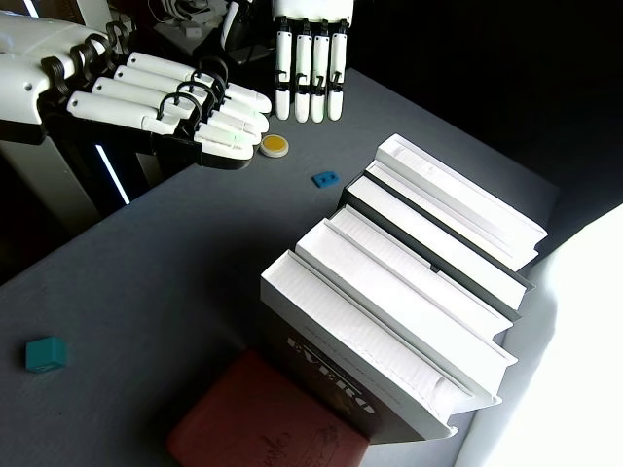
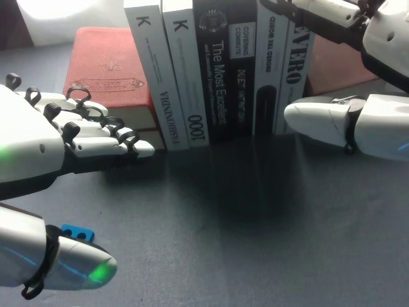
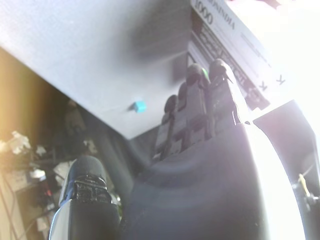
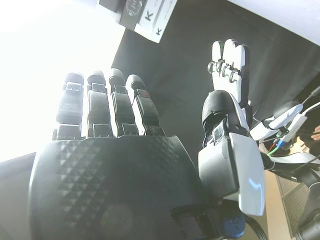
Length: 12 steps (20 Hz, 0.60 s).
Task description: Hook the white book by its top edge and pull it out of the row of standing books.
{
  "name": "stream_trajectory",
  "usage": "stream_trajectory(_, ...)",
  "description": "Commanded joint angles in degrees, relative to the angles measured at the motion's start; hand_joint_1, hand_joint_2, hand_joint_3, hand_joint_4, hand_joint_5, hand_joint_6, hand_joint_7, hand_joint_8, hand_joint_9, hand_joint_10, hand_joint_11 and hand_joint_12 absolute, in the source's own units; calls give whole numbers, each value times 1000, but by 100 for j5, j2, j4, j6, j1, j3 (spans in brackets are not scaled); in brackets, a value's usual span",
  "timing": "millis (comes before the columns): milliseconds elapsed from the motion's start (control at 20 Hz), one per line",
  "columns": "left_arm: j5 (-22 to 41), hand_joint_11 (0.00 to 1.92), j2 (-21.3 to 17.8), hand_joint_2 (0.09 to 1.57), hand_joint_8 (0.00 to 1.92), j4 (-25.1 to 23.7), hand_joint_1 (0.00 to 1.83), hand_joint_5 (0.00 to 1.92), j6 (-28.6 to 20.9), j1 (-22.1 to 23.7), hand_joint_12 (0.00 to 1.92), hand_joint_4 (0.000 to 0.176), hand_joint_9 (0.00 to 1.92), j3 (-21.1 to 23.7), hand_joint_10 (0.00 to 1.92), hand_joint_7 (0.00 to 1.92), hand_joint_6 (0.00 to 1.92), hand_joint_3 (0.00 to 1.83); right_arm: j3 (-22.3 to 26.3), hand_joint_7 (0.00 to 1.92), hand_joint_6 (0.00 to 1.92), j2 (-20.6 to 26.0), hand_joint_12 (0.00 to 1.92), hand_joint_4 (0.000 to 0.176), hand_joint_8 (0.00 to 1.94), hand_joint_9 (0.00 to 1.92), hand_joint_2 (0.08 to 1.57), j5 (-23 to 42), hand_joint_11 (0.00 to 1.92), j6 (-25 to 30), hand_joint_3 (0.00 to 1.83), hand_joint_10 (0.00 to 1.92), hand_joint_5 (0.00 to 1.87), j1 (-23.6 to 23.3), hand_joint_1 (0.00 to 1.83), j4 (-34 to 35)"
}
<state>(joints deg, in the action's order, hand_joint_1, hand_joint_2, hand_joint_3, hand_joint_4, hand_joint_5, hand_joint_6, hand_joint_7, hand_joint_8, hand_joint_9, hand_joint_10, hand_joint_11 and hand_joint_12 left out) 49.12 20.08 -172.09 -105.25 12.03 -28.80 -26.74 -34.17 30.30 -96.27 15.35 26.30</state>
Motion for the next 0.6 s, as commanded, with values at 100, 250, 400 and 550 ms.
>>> stream_trajectory(100, -487, 0, -9, 1188, 2, -48, 0, 29, -2, 96, 74, 0, 17, 13, 4, 26, 2, 69, 19, 112, 19, 23, 243, 0, 5, 77, 1349, 742, 0, -61, 18, 37, 117, -93, 46, -139)
stream_trajectory(250, -487, 0, -9, 1217, 0, -48, 0, 22, -2, 99, 53, 0, 4, 15, 0, 6, 2, 12, -41, 139, 5, -15, 302, 0, 1, 107, 1336, 772, 0, -72, 0, 11, 151, -85, 107, -139)
stream_trajectory(400, -487, 24, -9, 1217, 9, -48, 0, 22, -2, 97, 52, 0, 19, 6, 7, 23, 5, 10, -345, 103, 1, -264, 198, 0, 1, 74, 1343, 920, 0, -250, 1, 4, 119, -72, 78, 40)
stream_trajectory(550, -487, 17, -9, 1214, 6, -48, 0, 26, -1, 89, 56, 0, 17, -7, 5, 21, 5, 7, -557, 129, 3, -562, 264, 0, 3, 100, 1336, 1418, 0, -771, 0, 8, 139, -116, 89, 37)
